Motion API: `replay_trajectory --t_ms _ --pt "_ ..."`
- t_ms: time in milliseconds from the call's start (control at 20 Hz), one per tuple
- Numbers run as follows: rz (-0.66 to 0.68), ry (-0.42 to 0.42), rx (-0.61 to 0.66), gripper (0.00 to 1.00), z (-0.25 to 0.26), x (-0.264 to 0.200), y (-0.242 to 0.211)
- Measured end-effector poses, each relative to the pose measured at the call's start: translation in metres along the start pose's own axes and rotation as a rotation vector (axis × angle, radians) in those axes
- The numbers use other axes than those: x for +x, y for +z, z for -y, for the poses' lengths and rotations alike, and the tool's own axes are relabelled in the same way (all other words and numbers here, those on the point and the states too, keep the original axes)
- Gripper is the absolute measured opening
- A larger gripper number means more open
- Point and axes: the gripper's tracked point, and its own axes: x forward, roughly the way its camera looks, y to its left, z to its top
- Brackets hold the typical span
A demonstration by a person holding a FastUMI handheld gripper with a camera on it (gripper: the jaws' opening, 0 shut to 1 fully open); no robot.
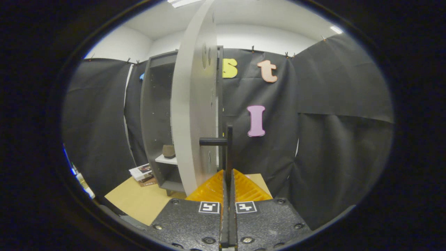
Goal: Open the shoe cabinet door, grab the shoes and put them into the shoe cabinet, then close the shoe cabinet door.
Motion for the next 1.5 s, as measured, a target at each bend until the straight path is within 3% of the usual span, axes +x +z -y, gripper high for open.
replay_trajectory --t_ms 150,400,450,650,800,950,1250,1500 --pt "-0.006 0.017 -0.050 0.04 -0.002 -0.002 -0.003" --pt "-0.032 -0.044 -0.101 0.07 0.003 -0.028 -0.020" --pt "-0.039 -0.051 -0.101 0.14 0.004 -0.039 -0.028" --pt "-0.045 -0.081 -0.065 0.72 -0.013 -0.089 -0.053" --pt "-0.034 -0.095 -0.047 0.76 -0.047 -0.112 -0.085" --pt "-0.099 -0.041 -0.055 0.77 -0.103 -0.110 -0.149" --pt "-0.257 0.040 -0.113 0.78 -0.175 -0.042 -0.284" --pt "-0.369 0.076 -0.134 0.78 -0.200 0.031 -0.367"
